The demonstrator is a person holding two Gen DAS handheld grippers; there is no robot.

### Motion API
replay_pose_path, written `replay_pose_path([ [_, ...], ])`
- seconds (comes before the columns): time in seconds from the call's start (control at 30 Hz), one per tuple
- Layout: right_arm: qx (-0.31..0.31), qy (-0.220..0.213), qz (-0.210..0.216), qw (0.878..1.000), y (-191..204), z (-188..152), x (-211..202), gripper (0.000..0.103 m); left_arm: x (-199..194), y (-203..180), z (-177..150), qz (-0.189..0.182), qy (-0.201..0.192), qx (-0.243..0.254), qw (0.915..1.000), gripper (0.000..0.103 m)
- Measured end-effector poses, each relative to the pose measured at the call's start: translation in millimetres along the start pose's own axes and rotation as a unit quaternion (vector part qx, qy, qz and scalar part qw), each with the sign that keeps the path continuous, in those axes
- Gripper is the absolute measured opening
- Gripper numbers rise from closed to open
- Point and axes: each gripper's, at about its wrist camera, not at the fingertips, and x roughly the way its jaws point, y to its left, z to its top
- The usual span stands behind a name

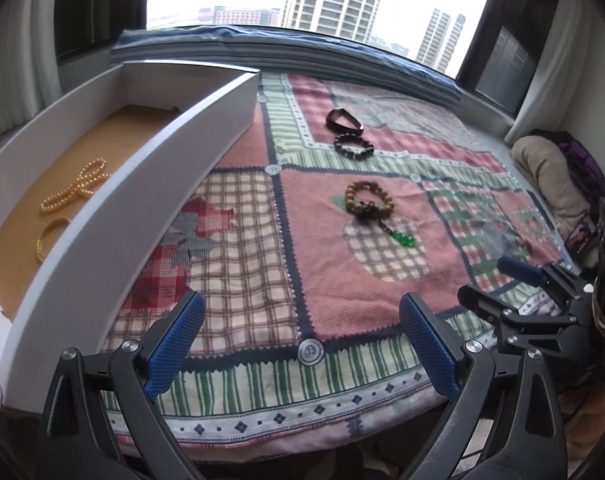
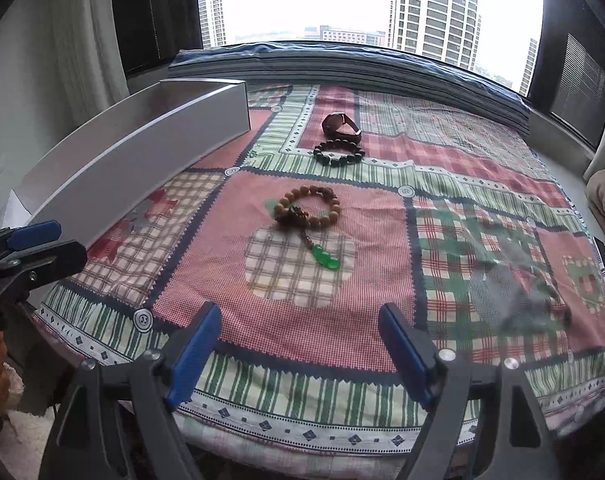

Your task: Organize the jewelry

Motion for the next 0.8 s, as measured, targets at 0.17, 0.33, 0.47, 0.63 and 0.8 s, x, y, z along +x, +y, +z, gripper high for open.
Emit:
replay_pose_path([
  [0.17, 0.029, -0.015, 0.013, 0.999, -14, -1, -7, 0.084, -3, -1, -6, 0.027, -0.036, 0.009, 0.9990, 0.098],
  [0.33, 0.032, -0.069, 0.003, 0.997, -27, 6, -29, 0.088, -2, 3, -5, 0.037, -0.050, 0.009, 0.9980, 0.098],
  [0.47, 0.016, -0.068, 0.008, 0.998, -29, 4, -30, 0.088, 5, 4, -10, 0.030, -0.037, 0.004, 0.9989, 0.098],
  [0.63, 0.024, -0.012, 0.044, 0.999, -24, -14, -16, 0.088, 17, 3, -15, 0.016, 0.006, 0.010, 0.9998, 0.098],
  [0.8, 0.063, 0.011, 0.065, 0.996, -30, -25, -8, 0.088, 11, 0, -20, 0.023, -0.001, 0.022, 0.9995, 0.101],
])
